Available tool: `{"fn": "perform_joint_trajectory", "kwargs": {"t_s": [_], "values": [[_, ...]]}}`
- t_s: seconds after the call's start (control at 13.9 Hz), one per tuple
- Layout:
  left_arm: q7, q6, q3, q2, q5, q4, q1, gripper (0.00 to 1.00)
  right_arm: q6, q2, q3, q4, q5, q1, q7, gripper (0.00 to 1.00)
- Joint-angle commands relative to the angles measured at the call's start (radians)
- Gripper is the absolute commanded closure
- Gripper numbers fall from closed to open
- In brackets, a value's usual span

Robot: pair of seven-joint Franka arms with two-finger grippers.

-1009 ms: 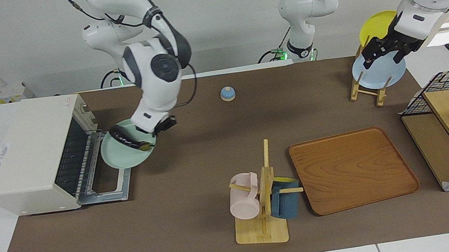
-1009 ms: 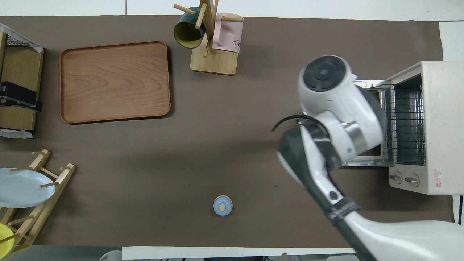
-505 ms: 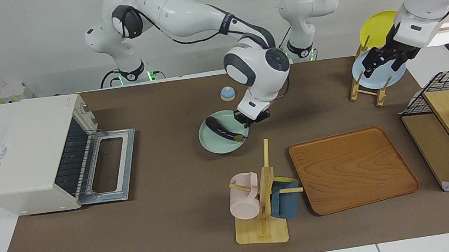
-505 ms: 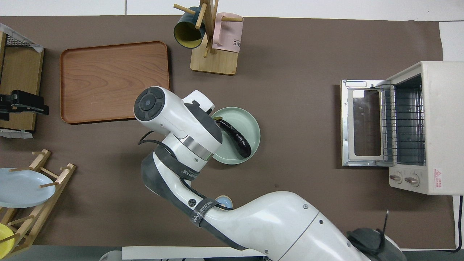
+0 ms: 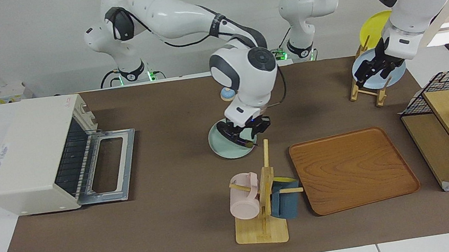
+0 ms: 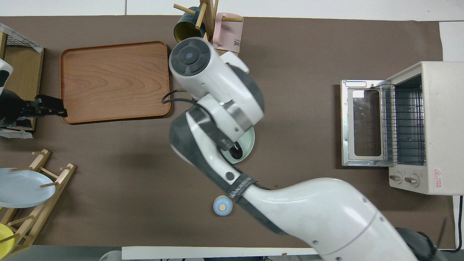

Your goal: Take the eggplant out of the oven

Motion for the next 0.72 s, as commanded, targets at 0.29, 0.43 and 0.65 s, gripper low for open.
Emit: {"fn": "perform_joint_trajectory", "kwargs": {"t_s": [0.29, 0.43, 0.65], "values": [[-0.755, 0.338, -0.004, 0.184, 0.003, -0.08, -0.501, 0.0, 0.359, -0.353, 0.017, -0.774, 0.004, -0.391, -0.411, 0.99], [-0.861, 0.472, -0.006, 0.29, 0.002, -0.079, -0.582, 0.0, 0.45, -0.369, 0.017, -0.851, 0.002, -0.421, -0.422, 1.0], [-0.916, 0.528, -0.006, 0.416, -0.008, -0.013, -0.642, 0.0, 0.514, -0.364, 0.017, -0.899, 0.002, -0.45, -0.433, 1.0]]}}
